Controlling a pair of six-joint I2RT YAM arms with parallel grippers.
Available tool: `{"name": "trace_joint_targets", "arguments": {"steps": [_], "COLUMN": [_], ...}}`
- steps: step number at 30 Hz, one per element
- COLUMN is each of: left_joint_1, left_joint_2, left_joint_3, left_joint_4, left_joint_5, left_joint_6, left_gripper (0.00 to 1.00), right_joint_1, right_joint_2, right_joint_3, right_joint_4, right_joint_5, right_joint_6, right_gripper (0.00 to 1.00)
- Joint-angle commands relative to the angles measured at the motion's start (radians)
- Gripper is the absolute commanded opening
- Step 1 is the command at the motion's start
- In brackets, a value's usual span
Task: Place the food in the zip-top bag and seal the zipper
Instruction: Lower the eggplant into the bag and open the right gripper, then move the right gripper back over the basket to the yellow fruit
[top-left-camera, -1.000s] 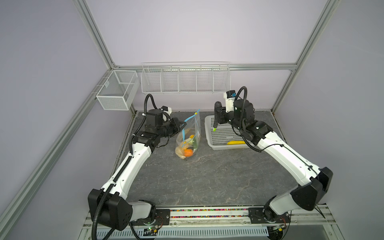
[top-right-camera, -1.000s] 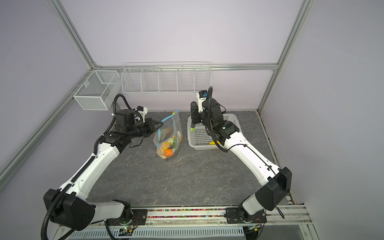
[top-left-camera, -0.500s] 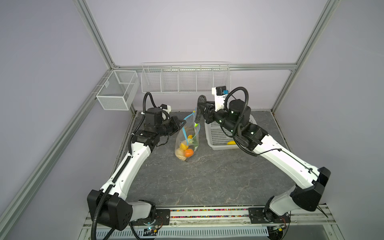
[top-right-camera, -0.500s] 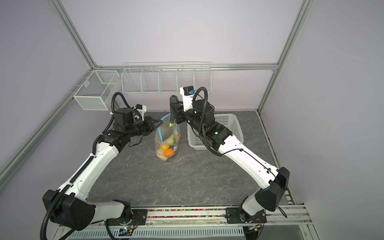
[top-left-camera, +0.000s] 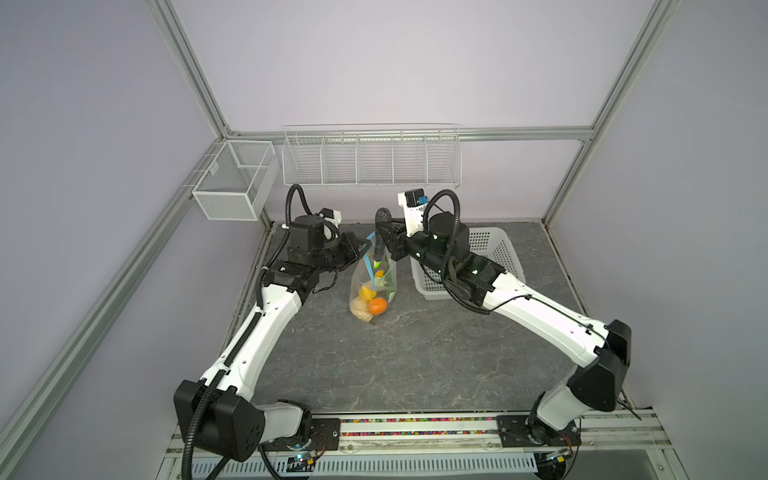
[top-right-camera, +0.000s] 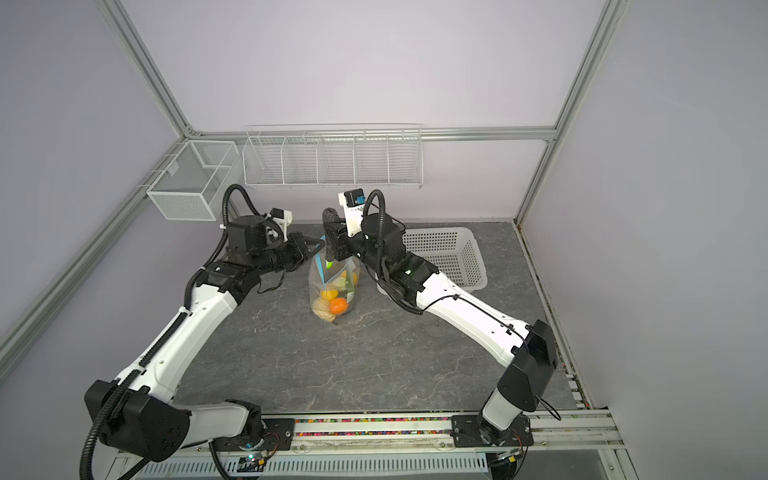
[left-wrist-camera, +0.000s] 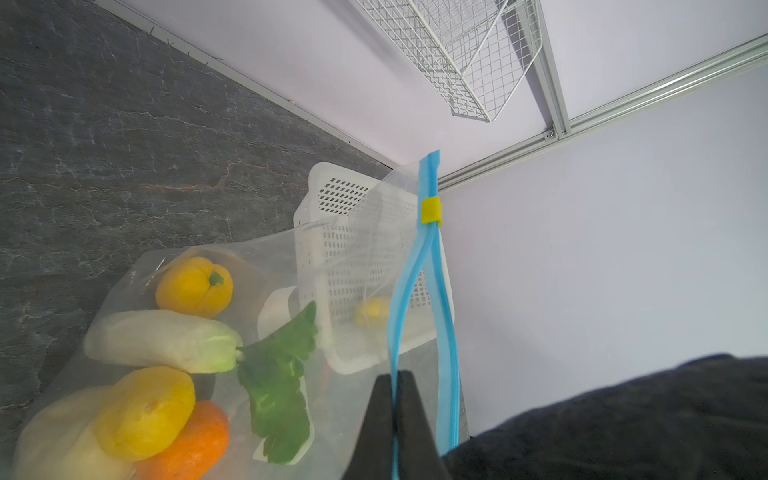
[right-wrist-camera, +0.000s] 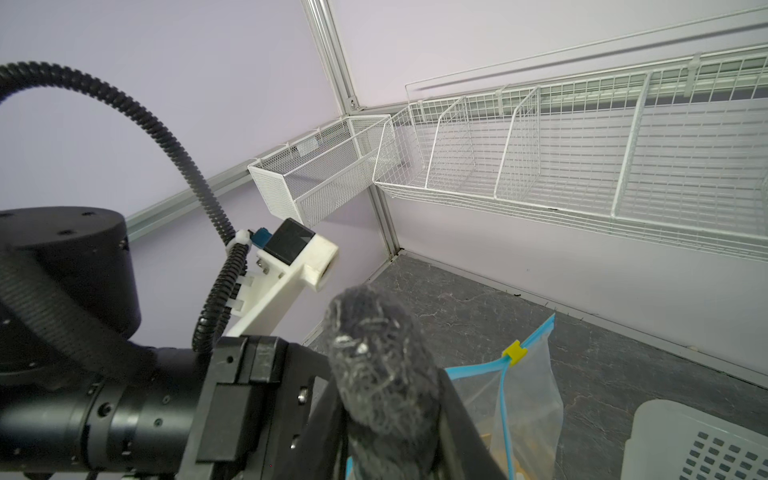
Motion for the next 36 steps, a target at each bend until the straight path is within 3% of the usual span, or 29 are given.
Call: {"name": "trace_joint_targets", "arguments": {"steps": [1, 15, 27, 32, 36], "left_joint_1": [0.004, 0.005, 0.008, 0.008, 0.008], "left_joint_2": [-0.027, -0.021, -0.041, -0.055, -0.064], "left_joint_3": [0.033, 0.024, -0.045, -0.071, -0.096], "left_joint_4": [-0.004, 0.014, 0.111, 0.107, 0.133], "left_joint_5": [-0.004, -0.007, -0.025, -0.034, -0.047], "left_joint_6": [-0.001, -0.009, -0.057, -0.039, -0.032], "left_gripper": [0.0, 0.0, 0.0, 0.0, 0.0], "right_joint_1": [0.011, 0.026, -0.001, 0.0, -0.005], "right_joint_2": [-0.007, -0.014, 0.029, -0.088, -0.231], "right_joint_3": [-0.033, -0.088, 0.011, -0.014, -0.066], "right_joint_4": [-0.002, -0.054, -0.167, -0.309, -0.475], "right_joint_5": [0.02, 0.069, 0.077, 0.113, 0.254], "right_joint_6": [0.018, -0.004, -0.016, 0.01, 0.043], "right_gripper": [0.3, 0.4, 0.51, 0.54, 0.56]}}
